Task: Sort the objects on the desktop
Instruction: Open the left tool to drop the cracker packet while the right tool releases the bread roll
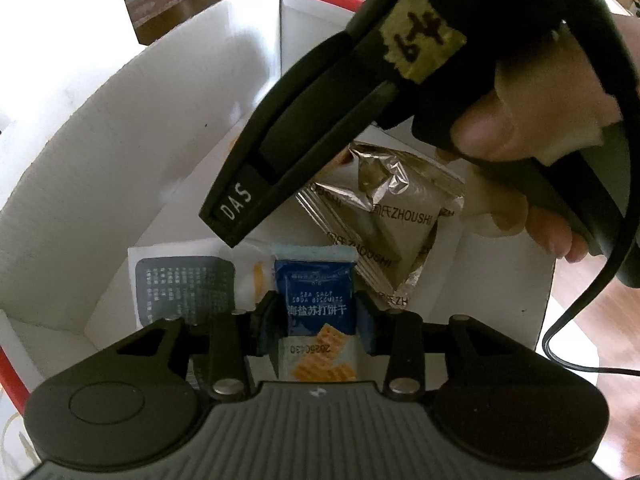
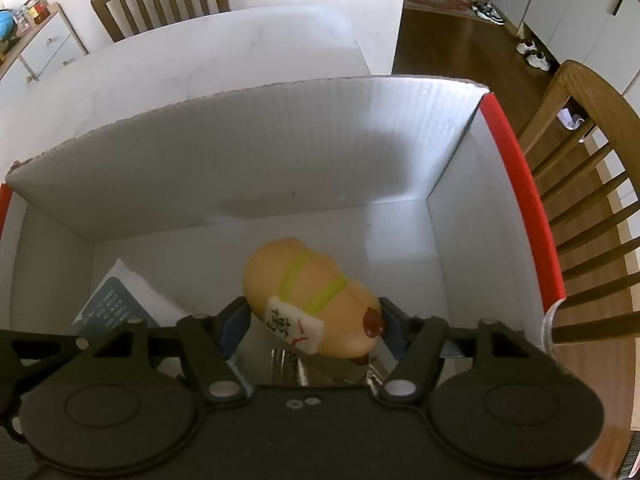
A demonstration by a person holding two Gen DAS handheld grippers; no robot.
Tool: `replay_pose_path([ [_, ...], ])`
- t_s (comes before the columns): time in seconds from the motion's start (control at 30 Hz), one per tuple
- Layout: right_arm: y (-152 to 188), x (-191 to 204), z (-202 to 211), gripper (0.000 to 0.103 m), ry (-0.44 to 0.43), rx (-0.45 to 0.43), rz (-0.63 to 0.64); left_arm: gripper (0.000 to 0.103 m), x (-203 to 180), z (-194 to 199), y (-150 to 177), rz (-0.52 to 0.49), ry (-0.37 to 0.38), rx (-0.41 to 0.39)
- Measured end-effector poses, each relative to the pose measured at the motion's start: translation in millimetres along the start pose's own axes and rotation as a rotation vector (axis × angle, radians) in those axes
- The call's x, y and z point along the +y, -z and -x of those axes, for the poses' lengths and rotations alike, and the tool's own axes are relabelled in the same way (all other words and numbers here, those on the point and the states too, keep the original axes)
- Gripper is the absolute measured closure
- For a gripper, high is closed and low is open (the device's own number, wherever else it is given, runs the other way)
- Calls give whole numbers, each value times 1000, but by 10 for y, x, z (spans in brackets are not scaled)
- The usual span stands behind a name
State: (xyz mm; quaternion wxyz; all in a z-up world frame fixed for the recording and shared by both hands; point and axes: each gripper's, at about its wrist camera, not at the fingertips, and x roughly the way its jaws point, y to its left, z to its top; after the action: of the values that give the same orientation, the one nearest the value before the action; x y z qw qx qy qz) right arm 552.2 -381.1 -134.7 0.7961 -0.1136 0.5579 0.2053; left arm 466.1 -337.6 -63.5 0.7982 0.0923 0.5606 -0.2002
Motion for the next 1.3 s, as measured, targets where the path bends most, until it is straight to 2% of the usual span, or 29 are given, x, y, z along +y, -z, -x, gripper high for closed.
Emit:
replay_pose_path([
  [0.07, 2, -3, 13, 27, -4, -6, -5, 58, 11, 16, 7, 6, 15, 2],
  [0.1, 9, -2, 20, 26, -5, -8, -6, 49, 12, 29, 12, 6, 22, 1],
  [0.3, 33, -3, 73, 24, -4, -27, -10, 39, 60, 153, 29, 35, 7, -27],
  [0.53, 116, 29, 247, 23, -19, -55, -6, 39, 78, 359, 77, 50, 7, -74],
  [0.8, 206, 38, 473, 23, -26, -84, -1, 39, 106, 589, 273, 46, 18, -127],
  [0.9, 241, 55, 547, 23, -28, -96, -1, 39, 13, 563, 337, 46, 15, -144],
  [1.2, 313, 265, 900, 23, -49, -162, 31, 39, 94, 789, 498, 66, 18, -207],
  [1.3, 354, 306, 999, 23, -55, -179, 37, 32, 107, 907, 589, 79, 25, -237],
])
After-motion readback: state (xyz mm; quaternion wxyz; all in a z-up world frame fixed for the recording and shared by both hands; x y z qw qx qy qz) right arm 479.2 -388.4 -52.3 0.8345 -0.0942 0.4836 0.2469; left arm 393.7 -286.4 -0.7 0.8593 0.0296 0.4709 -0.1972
